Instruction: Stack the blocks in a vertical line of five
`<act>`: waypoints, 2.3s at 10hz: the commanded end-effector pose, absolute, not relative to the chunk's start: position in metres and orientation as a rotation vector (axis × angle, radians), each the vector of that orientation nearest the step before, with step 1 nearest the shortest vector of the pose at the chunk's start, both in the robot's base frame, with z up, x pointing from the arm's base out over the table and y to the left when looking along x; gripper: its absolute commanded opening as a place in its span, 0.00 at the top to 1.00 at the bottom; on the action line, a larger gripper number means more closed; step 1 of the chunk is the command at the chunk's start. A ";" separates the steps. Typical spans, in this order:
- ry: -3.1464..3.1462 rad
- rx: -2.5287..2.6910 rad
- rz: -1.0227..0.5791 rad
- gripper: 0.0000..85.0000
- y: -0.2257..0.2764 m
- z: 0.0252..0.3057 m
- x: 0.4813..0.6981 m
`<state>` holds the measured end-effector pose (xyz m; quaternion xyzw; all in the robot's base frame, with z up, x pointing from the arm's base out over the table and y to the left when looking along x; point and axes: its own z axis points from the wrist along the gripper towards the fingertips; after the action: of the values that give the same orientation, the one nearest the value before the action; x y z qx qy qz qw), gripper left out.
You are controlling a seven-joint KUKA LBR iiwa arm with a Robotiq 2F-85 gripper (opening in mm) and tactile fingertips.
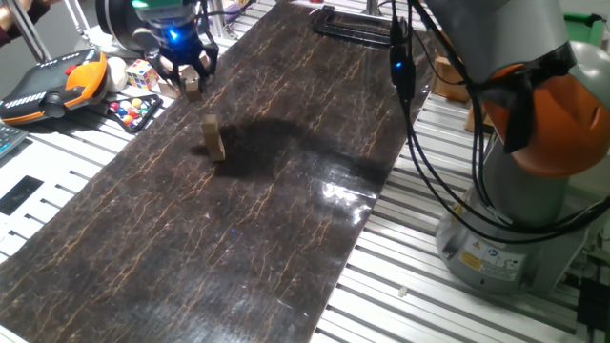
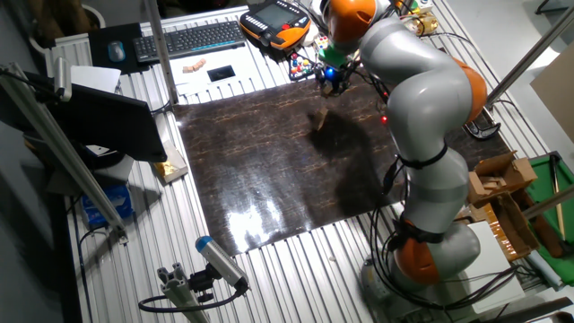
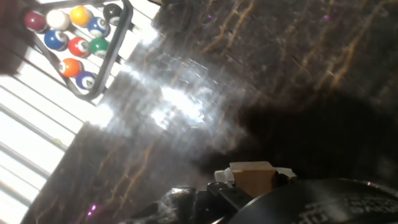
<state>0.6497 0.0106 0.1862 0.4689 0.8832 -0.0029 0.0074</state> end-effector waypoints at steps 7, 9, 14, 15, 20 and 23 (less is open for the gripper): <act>2.731 1.497 -0.020 0.99 0.022 0.180 0.624; 2.719 1.525 -0.001 0.99 0.024 0.175 0.621; 2.735 1.502 0.046 0.99 0.026 0.166 0.617; 2.738 1.501 0.052 0.99 0.026 0.166 0.617; 2.747 1.476 0.068 0.99 0.028 0.161 0.615; 2.717 1.496 0.069 0.99 0.028 0.160 0.615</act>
<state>0.6153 0.0283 0.1594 0.4829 0.8752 0.0220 0.0198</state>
